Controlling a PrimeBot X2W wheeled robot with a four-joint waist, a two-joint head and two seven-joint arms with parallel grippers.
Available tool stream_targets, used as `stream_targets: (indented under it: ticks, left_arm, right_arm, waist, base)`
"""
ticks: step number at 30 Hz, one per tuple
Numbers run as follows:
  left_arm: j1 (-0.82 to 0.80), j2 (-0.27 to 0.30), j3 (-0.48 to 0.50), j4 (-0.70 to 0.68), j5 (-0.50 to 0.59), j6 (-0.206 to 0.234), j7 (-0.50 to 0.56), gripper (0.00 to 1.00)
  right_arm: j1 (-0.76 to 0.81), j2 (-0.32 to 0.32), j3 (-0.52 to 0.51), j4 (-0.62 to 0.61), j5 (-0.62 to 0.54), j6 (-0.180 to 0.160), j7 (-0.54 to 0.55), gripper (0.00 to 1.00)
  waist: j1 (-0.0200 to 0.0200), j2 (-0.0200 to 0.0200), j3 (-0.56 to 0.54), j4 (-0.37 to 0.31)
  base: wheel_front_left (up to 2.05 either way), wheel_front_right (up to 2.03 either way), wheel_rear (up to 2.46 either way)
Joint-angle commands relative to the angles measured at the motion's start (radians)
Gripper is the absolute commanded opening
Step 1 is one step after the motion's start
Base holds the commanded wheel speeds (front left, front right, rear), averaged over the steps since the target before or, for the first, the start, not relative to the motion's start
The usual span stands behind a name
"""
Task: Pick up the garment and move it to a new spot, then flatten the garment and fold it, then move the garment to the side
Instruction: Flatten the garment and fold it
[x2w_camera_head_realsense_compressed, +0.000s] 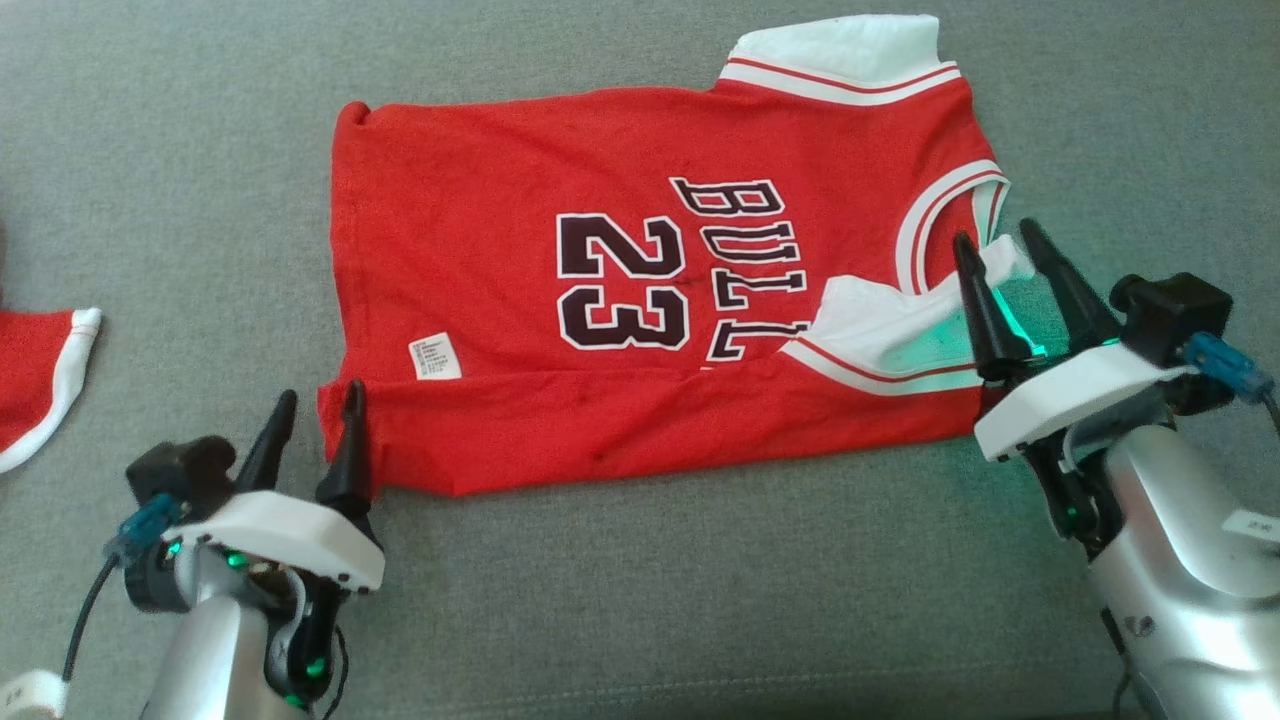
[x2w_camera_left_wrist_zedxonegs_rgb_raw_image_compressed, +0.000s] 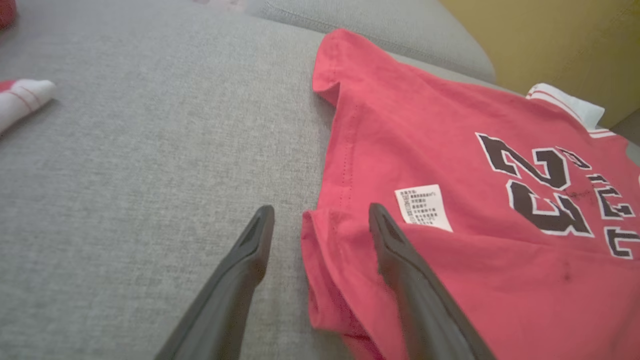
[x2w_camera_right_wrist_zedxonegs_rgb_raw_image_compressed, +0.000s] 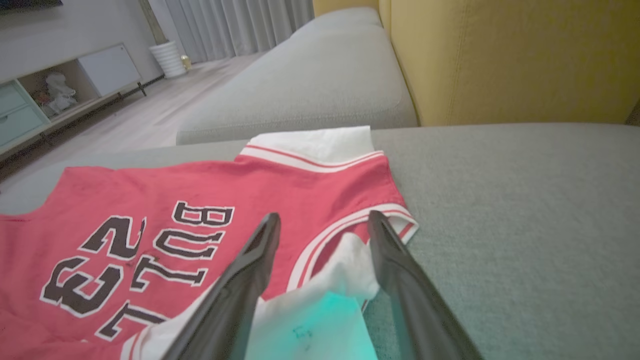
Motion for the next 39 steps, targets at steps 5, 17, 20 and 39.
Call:
stream_targets:
  ticks: [5, 17, 20, 39]
  left_arm:
    - [-0.014, 0.007, 0.036, -0.076, 0.023, 0.041, -0.101, 1.0]
    - [0.05, -0.003, 0.028, -0.313, 0.148, 0.104, -0.148, 1.0]
    - [0.067, -0.003, 0.021, -0.322, 0.162, 0.108, -0.148, 1.0]
    - [0.163, -0.01, -0.039, -0.302, 0.196, 0.126, -0.148, 1.0]
  right_arm:
    - [-0.004, 0.019, -0.028, -0.083, -0.045, 0.007, -0.072, 1.0]
    - [0.241, 0.132, -0.202, -0.387, -0.262, 0.007, -0.037, 1.0]
    - [0.287, 0.147, -0.217, -0.432, -0.277, 0.007, -0.016, 1.0]
    - [0.463, 0.204, -0.275, -0.573, -0.297, 0.007, 0.074, 1.0]
  waist:
    - [-0.0001, 0.0, -0.014, 0.001]
    - [-0.0001, 0.0, -0.073, 0.001]
    - [-0.0001, 0.0, -0.082, -0.001]
    - [-0.0001, 0.0, -0.118, 0.0]
  base:
    - [0.0, 0.0, 0.0]
    - [0.0, 0.0, 0.0]
    - [0.0, 0.0, 0.0]
    - [0.0, 0.0, 0.0]
